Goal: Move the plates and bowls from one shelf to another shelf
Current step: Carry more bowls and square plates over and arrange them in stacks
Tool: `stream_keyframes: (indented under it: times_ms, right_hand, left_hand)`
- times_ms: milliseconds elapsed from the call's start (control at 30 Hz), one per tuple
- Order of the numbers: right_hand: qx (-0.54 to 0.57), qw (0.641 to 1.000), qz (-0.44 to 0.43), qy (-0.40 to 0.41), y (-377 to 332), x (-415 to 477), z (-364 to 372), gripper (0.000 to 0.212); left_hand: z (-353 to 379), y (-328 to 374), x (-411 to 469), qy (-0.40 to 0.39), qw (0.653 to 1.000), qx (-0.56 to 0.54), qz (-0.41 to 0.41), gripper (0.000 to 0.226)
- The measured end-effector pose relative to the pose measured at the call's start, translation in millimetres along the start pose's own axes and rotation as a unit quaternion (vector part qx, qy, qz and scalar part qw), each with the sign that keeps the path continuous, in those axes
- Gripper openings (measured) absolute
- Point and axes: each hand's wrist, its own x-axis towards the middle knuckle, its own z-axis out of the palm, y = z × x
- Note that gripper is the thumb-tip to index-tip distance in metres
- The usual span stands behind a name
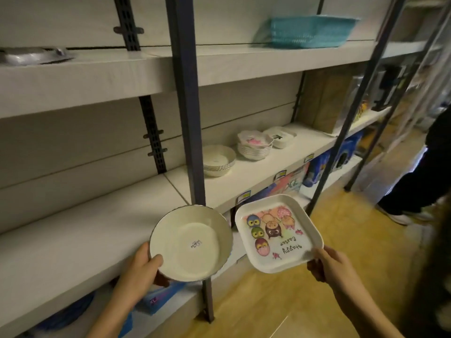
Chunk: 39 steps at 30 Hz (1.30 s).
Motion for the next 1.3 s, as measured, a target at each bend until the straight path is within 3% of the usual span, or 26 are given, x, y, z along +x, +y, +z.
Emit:
stream_keyframes:
  times_ms: [167, 500, 667, 1033, 1300]
  right_hand:
    - [0.024, 0.999, 0.007, 0.025, -6, 31, -41, 0.028]
    - [0.020, 1.000, 0.004, 0.013, -29, 146, -63, 0.024]
    - [0.015, 1.000, 0.002, -0.016, -61, 218, -62, 0.026]
    - [0.038, 0.992, 0.018, -0.118, -106, 349, -46, 0.022]
    - [0.005, 0.980, 0.002, -0.200, -132, 450, -39, 0.026]
  left_hand:
    - [44, 29, 18, -0.010, 1.000, 0.016, 0.004, 0.039]
    - [112, 82, 78, 0.001, 1.000, -0.011, 0.013, 0.019]
    - [133, 104, 125, 0.027, 0.999, -0.029, -0.018, 0.021]
    - [169, 151, 181, 0.142, 0.987, -0.073, -0.035, 0.018]
    - [192, 173, 218, 0.293, 0.947, -0.100, -0.084, 0.005]
